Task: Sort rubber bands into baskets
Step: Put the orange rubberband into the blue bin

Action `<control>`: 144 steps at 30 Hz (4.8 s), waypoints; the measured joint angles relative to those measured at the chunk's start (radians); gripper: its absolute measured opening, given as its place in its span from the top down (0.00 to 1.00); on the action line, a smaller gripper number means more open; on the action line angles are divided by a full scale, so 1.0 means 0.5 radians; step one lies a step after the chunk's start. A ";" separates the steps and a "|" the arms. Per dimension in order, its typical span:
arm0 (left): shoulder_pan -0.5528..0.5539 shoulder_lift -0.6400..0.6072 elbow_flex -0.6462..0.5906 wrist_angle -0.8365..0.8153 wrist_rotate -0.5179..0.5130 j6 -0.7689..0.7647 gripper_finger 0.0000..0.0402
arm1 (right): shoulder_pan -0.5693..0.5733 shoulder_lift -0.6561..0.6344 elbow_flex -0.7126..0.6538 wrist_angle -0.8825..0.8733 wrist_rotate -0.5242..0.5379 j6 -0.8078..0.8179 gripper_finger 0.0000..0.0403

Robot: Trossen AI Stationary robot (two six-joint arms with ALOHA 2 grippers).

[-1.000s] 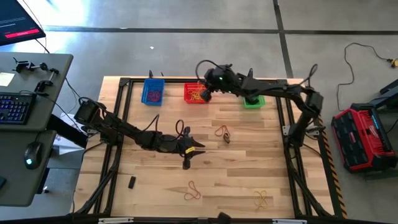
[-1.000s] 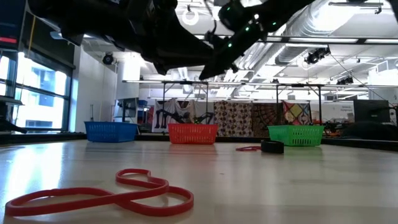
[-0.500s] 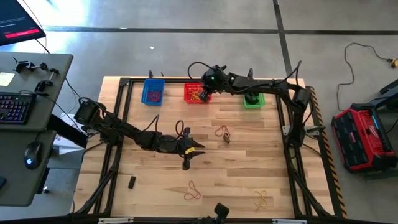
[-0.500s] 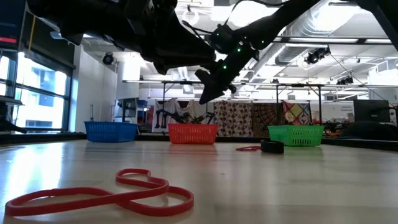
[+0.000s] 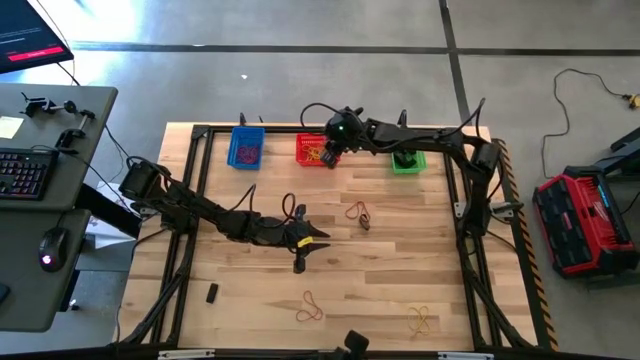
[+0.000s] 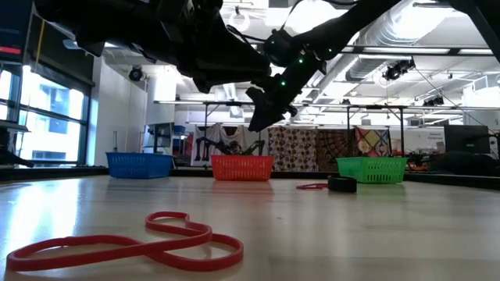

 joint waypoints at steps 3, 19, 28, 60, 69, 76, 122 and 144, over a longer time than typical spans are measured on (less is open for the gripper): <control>0.000 0.000 0.000 0.000 0.000 0.001 0.74 | -0.001 -0.012 0.000 -0.026 0.001 0.001 0.67; -0.082 0.000 0.000 -0.107 0.000 0.053 0.74 | 0.264 -0.642 -0.872 0.667 0.001 -0.021 0.99; -0.269 0.000 0.127 -0.639 0.006 0.000 0.74 | 0.796 -1.211 -1.692 1.192 0.253 0.219 1.00; -0.618 0.568 0.697 -1.263 0.173 -0.095 0.74 | 1.826 -1.292 -1.966 1.263 1.114 0.543 1.00; -0.608 0.568 0.697 -1.267 0.190 -0.084 0.64 | 1.825 -1.292 -1.966 1.253 1.113 0.541 1.00; -0.561 0.568 0.697 -1.311 0.245 -0.031 0.54 | 1.825 -1.292 -1.966 1.253 1.112 0.541 1.00; -0.226 -0.461 0.694 -2.520 -0.596 -0.479 1.00 | 1.832 -1.291 -1.965 1.231 1.110 0.540 1.00; 1.044 -0.820 0.694 -3.055 -0.743 -0.506 1.00 | 1.832 -1.291 -1.965 1.202 1.110 0.540 1.00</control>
